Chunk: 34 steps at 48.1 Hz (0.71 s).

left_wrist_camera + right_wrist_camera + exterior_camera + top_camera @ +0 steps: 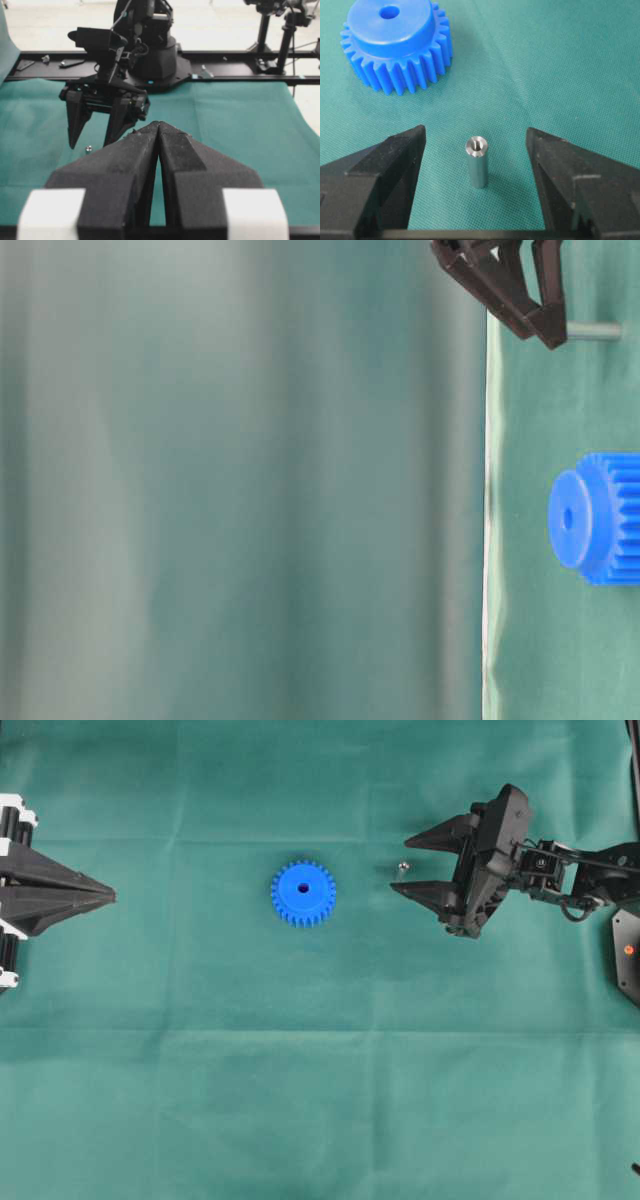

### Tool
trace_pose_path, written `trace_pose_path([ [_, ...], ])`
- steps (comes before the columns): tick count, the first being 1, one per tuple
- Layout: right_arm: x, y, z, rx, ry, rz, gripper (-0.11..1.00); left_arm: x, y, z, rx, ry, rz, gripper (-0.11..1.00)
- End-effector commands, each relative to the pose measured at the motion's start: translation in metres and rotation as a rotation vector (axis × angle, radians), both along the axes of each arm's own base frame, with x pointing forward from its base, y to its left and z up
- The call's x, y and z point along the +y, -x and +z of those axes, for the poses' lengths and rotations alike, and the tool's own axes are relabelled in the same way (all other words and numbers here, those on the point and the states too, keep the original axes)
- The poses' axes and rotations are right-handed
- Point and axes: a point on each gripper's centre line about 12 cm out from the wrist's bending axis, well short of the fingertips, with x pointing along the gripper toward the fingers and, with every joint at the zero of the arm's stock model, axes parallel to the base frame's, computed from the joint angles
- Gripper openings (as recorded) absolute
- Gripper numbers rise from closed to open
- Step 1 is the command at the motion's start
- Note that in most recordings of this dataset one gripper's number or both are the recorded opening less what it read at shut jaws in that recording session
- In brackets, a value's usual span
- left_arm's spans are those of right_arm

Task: Insert the shaft placed at a random location into the center hole of the medium gear at another random location.
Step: 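Lower the open right gripper around the upright silver shaft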

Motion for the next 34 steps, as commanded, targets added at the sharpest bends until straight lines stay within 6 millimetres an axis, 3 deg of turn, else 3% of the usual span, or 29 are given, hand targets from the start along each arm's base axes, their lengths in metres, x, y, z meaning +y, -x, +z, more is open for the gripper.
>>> trace_pose_path([
  [1, -0.002, -0.0048, 0.0066, -0.03, 0.01, -0.003, 0.77, -0.0004, -0.0024, 0.0087, -0.017, -0.003, -0.002, 0.0],
  [18, -0.0027, -0.008, -0.0005, -0.007, 0.002, -0.004, 0.73, -0.0007, -0.0024, 0.008, -0.011, -0.001, -0.004, 0.0],
  [21, -0.0028, -0.0084, -0.0006, -0.007, 0.002, -0.004, 0.65, -0.0004, -0.0025, 0.0086, -0.012, -0.001, -0.002, 0.0],
  [30, -0.002, -0.0081, -0.0018, 0.003, -0.001, -0.001, 0.16, -0.0007, -0.0024, 0.008, -0.011, -0.001, -0.004, 0.0],
  [34, -0.0021, -0.0082, -0.0013, 0.002, 0.0, -0.001, 0.13, -0.0004, -0.0024, 0.0078, -0.009, -0.001, -0.002, 0.0],
])
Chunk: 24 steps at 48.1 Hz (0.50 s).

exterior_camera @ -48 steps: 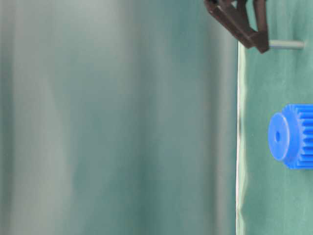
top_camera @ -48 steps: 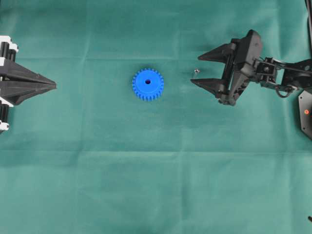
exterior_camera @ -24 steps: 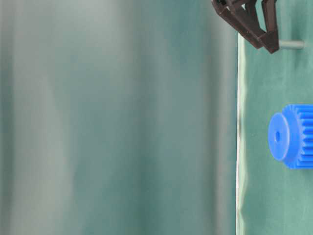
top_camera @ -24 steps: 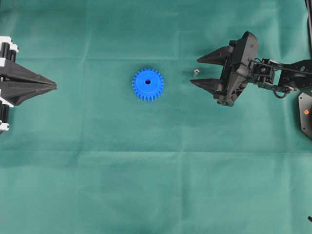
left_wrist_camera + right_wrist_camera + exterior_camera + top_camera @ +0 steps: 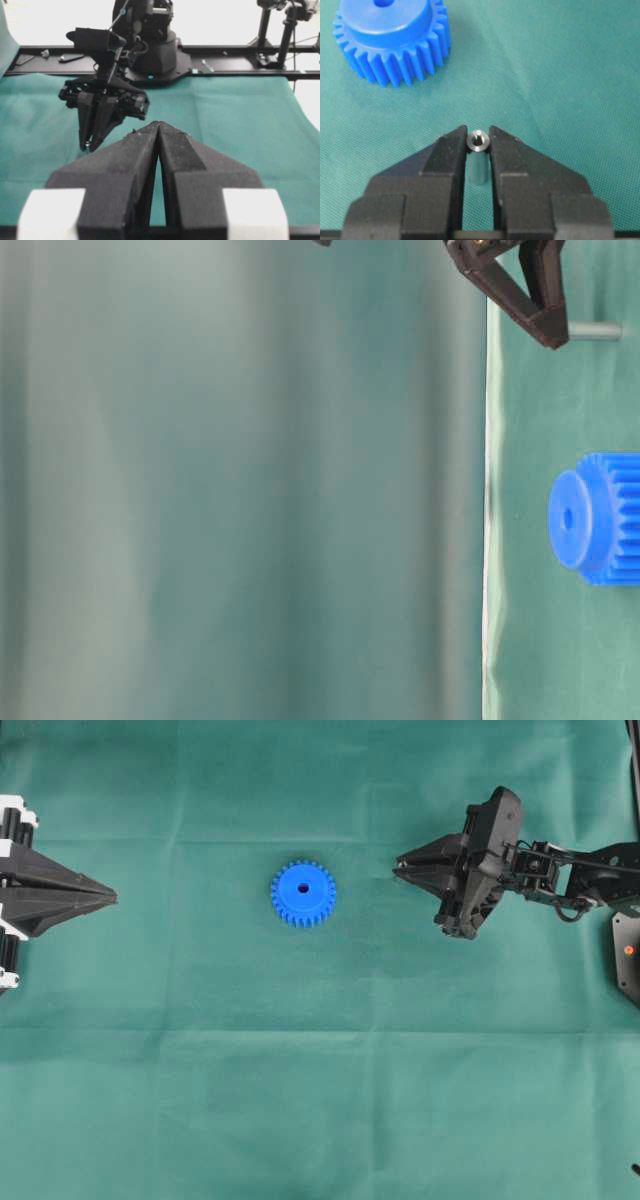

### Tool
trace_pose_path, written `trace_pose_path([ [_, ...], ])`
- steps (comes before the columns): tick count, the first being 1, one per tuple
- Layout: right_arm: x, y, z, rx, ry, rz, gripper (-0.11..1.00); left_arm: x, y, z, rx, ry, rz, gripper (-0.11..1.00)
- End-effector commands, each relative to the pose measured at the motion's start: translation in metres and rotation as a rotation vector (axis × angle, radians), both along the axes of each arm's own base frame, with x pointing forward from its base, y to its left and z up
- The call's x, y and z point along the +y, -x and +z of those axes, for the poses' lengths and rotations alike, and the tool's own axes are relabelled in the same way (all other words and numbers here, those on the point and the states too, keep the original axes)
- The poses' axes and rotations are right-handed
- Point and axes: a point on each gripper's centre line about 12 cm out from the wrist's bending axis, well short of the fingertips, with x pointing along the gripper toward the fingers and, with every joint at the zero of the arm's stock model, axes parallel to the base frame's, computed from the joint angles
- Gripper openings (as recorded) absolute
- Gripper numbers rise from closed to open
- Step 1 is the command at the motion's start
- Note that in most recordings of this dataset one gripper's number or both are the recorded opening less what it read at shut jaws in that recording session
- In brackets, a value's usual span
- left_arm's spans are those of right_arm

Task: Insert the shaft placed at a random location into the center hole of the medium gear at another random location.
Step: 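Lower the open right gripper around the upright silver shaft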

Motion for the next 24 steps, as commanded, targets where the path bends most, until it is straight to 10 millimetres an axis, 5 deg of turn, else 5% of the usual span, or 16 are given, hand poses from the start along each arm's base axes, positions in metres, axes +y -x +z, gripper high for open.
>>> trace_pose_path([
  [1, -0.002, -0.005, 0.006, -0.019, 0.007, -0.002, 0.13, 0.0, -0.002, 0.01, -0.025, -0.001, -0.002, 0.0],
  [24, -0.001, -0.009, 0.021, -0.07, 0.018, 0.005, 0.13, 0.0, -0.002, 0.009, -0.017, 0.002, -0.002, 0.0],
])
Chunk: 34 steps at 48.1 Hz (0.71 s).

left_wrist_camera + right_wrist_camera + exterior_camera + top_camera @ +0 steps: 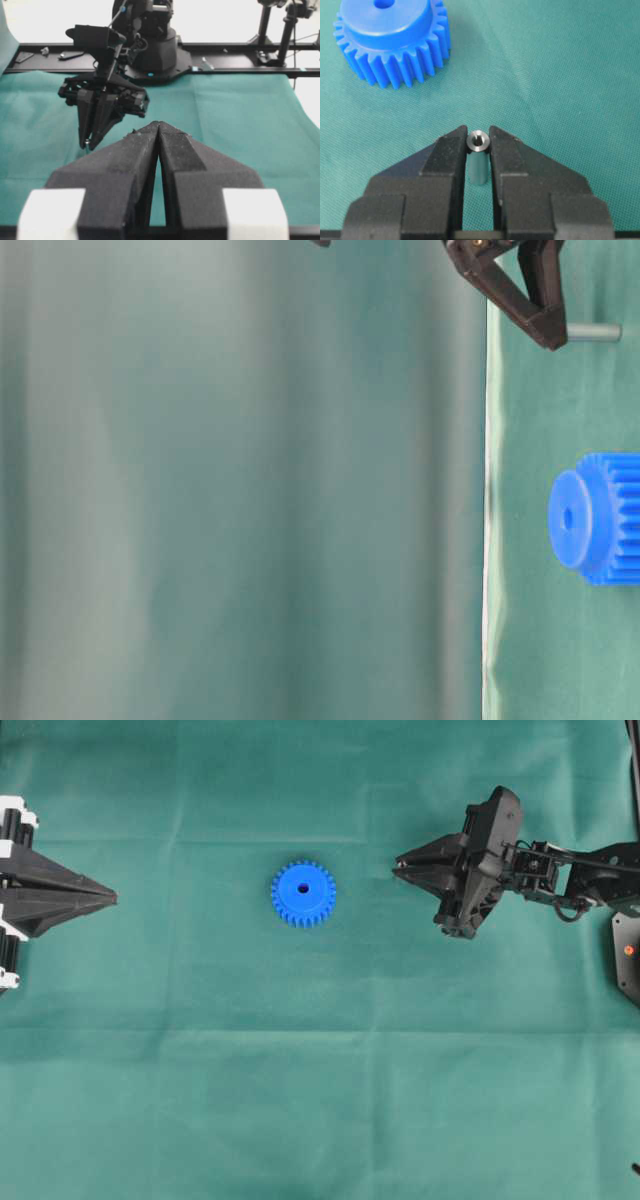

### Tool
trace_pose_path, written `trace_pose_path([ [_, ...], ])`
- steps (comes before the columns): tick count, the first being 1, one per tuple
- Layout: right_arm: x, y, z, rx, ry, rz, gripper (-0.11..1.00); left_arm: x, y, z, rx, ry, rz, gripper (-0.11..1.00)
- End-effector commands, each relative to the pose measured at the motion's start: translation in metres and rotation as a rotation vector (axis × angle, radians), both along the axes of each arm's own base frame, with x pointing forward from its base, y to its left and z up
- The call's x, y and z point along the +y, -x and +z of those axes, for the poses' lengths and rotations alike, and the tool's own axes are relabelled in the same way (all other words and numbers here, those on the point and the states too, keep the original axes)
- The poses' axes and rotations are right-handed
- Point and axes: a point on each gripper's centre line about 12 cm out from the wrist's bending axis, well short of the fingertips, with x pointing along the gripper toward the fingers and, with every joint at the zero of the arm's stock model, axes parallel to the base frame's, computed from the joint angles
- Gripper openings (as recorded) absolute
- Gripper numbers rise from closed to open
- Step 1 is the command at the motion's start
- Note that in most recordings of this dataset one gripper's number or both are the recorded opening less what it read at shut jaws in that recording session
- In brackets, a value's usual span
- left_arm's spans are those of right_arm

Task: Insert the shaft placed at a random location into the center hole of the medium gear at another random location.
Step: 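Lower the open right gripper around the upright silver shaft, then close the right gripper on the shaft and lift it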

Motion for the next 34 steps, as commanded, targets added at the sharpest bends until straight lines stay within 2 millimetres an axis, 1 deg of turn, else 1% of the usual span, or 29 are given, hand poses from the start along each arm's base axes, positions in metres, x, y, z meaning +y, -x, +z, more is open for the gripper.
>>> trace_pose_path([
  [1, 0.0, -0.008, 0.021, -0.07, 0.017, 0.005, 0.13, 0.0, -0.002, 0.01, -0.026, -0.001, -0.002, 0.0],
  [10, 0.001, -0.007, 0.042, -0.116, 0.028, 0.01, 0.13, 0.0, -0.002, 0.009, -0.018, -0.001, -0.001, 0.0],
  [17, 0.002, -0.006, 0.055, -0.123, 0.026, 0.015, 0.13, 0.0, -0.002, 0.009, -0.018, -0.001, -0.001, 0.0],
  [25, 0.004, -0.006, 0.062, -0.112, 0.02, 0.022, 0.13, 0.0, -0.002, 0.009, -0.017, -0.001, -0.001, 0.0],
  [34, 0.003, -0.009, 0.062, -0.093, 0.014, 0.024, 0.13, 0.0, -0.002, 0.009, -0.018, 0.002, -0.002, 0.0],
])
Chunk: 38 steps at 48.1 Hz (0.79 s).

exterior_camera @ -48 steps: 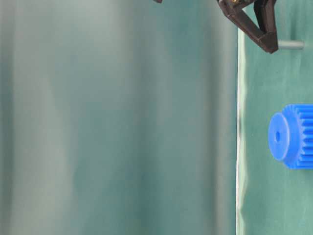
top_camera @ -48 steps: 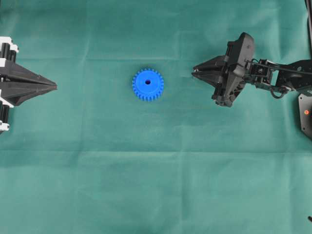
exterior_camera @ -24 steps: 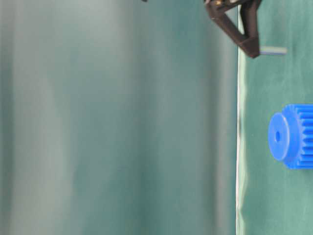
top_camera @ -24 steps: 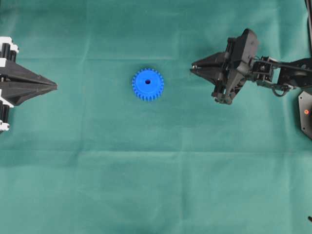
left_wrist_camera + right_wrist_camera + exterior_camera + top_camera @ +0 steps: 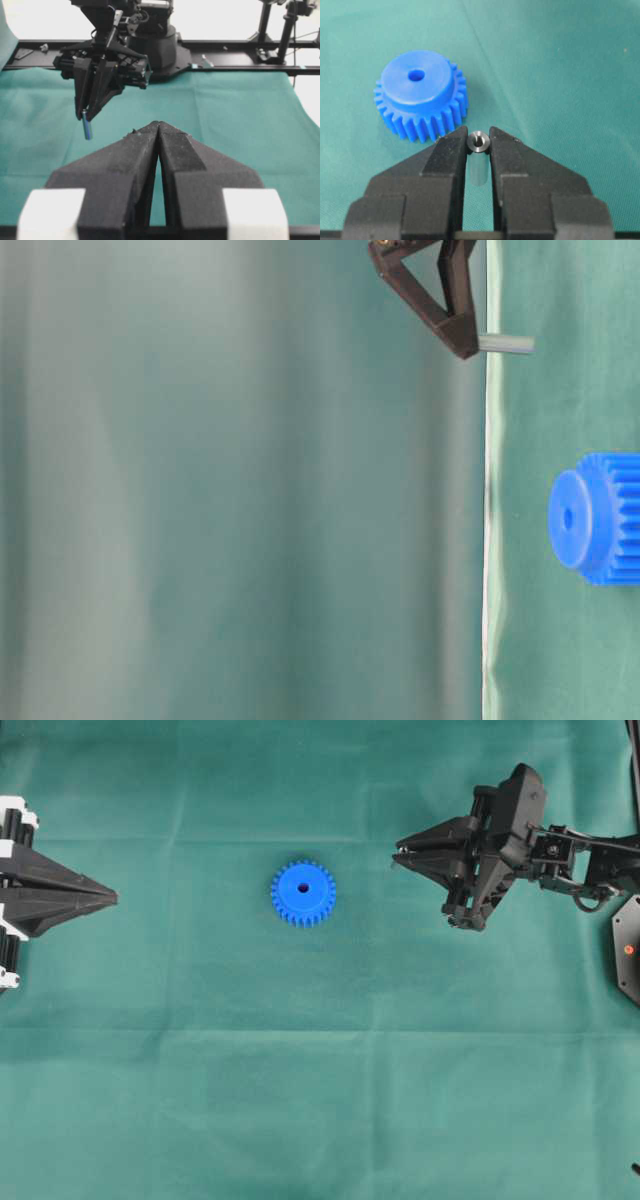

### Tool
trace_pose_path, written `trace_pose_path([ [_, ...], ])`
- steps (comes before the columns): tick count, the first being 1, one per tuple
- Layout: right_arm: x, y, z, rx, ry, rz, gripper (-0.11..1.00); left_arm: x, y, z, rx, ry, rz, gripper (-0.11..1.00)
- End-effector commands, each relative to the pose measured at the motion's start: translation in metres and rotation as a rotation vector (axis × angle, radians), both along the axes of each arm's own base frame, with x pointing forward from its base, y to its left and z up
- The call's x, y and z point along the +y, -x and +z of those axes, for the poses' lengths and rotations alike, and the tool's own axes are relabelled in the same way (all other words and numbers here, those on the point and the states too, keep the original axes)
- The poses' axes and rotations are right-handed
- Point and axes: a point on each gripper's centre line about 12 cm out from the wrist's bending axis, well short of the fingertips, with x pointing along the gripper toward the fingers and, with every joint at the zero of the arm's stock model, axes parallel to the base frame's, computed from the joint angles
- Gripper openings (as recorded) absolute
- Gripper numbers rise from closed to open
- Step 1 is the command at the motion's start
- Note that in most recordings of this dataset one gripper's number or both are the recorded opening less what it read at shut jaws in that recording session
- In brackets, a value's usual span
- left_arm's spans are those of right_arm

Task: Insert the shaft placed at a random location into the center hole of the medium gear at another random location.
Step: 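Close the right gripper on the shaft and lift it, then carry the shaft left over the blue gear's center hole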

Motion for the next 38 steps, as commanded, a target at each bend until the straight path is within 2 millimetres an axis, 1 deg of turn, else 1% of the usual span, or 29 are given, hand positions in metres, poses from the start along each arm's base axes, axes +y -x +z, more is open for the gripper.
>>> trace_pose_path([
  [1, -0.001, -0.007, 0.011, -0.035, 0.011, 0.005, 0.13, -0.001, -0.002, 0.01, -0.026, 0.001, -0.003, 0.0],
  [12, 0.0, -0.008, 0.012, -0.037, 0.012, 0.008, 0.13, -0.001, -0.002, 0.01, -0.026, 0.001, -0.003, 0.0],
  [19, 0.003, -0.015, 0.014, -0.046, 0.013, 0.023, 0.13, -0.001, -0.002, 0.01, -0.026, 0.001, -0.003, 0.0],
  [24, 0.007, -0.026, 0.015, -0.05, 0.014, 0.04, 0.13, -0.001, -0.002, 0.01, -0.025, 0.0, -0.003, 0.0],
  [29, 0.01, -0.041, 0.017, -0.056, 0.016, 0.059, 0.13, 0.0, -0.002, 0.01, -0.026, 0.0, -0.002, 0.0],
  [38, 0.011, -0.066, 0.018, -0.048, 0.011, 0.075, 0.13, -0.001, -0.002, 0.01, -0.026, 0.001, -0.003, 0.0],
])
